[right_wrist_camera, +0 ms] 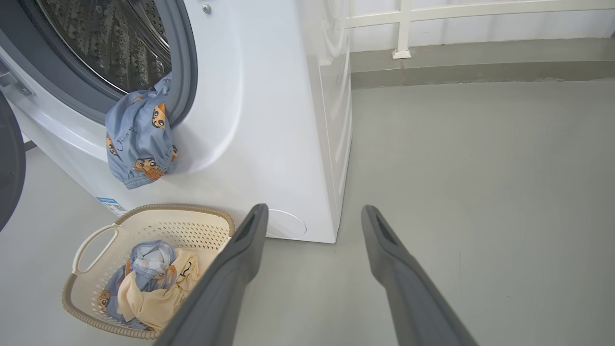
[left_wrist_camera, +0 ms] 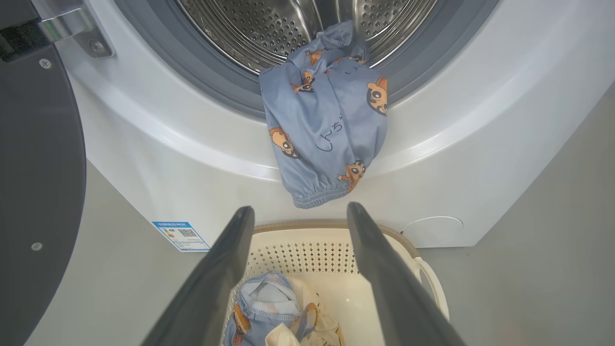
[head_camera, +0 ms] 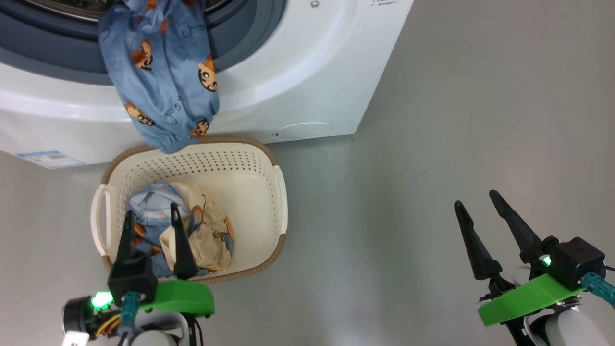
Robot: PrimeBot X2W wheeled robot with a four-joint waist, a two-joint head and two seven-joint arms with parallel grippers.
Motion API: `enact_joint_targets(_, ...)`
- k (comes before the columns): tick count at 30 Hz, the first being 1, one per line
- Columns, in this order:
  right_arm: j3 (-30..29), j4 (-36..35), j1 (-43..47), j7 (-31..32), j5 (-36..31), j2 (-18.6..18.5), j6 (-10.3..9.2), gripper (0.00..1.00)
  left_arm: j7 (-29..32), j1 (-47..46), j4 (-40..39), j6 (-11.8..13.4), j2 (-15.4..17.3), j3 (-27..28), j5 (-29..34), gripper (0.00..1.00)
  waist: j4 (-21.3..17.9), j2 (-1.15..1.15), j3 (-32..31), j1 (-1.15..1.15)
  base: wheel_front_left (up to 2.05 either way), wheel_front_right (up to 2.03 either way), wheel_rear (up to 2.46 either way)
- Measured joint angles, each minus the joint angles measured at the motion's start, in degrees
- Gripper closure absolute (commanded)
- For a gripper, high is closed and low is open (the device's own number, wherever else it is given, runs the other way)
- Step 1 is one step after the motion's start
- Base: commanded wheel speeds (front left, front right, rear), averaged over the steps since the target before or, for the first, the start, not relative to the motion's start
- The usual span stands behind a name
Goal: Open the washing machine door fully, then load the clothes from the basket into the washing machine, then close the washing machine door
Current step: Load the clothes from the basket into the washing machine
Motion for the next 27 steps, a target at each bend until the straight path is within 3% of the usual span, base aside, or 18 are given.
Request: enact_joint_targets(27, 0.5, 0.5, 1.6, 0.0, -1.4, 0.3, 0.00, 0.00, 0.0, 5.5, -1.3, -0.7, 0.1, 0.4, -1.8, 0.00, -1.2, 0.00, -3.1, 0.00, 0.00, 0.00, 0.00)
